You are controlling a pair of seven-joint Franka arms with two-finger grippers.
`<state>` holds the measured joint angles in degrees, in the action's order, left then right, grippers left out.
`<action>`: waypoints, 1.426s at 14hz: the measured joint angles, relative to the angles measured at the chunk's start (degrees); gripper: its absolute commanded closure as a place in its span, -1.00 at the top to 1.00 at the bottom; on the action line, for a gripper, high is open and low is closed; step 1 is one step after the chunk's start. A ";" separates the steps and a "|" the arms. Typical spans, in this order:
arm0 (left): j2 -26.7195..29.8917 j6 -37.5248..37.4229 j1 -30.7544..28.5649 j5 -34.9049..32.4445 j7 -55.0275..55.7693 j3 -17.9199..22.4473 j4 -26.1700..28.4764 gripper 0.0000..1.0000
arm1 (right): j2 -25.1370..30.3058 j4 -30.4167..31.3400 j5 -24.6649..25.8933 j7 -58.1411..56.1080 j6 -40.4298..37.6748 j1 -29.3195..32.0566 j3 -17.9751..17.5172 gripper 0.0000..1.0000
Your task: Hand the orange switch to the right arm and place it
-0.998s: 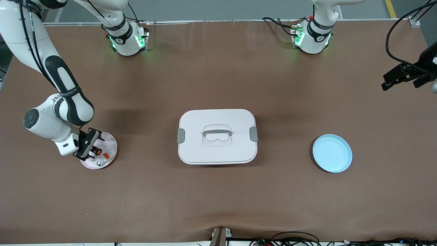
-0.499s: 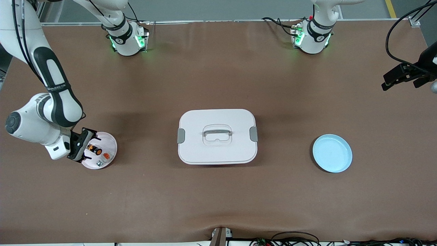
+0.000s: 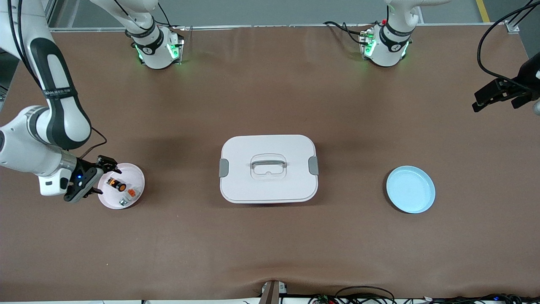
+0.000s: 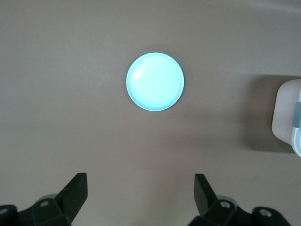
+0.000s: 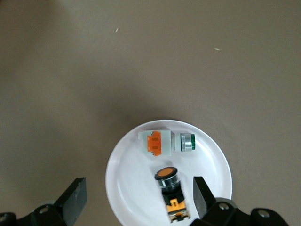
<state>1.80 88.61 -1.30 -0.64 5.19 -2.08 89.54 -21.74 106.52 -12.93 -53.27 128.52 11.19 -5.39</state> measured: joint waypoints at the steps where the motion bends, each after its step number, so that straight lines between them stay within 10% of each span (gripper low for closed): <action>1: 0.00 0.00 -0.01 0.00 0.00 0.00 0.00 1.00 | 1.36 -0.12 0.54 6.94 -1.05 -0.60 -0.01 1.00; 8: 0.00 0.00 -0.01 0.00 0.00 0.00 0.00 1.00 | 9.85 -0.75 10.65 50.81 -9.84 -4.74 -0.19 1.00; 20: 0.00 -0.59 0.30 0.00 -0.13 -0.35 -0.12 1.00 | 12.95 -16.96 14.23 54.14 -35.24 -4.58 1.07 1.00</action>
<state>1.80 88.01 -1.00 -0.64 5.06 -2.44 89.42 -8.79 89.56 1.30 0.87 93.27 6.61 -4.32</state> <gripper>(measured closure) 0.000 0.000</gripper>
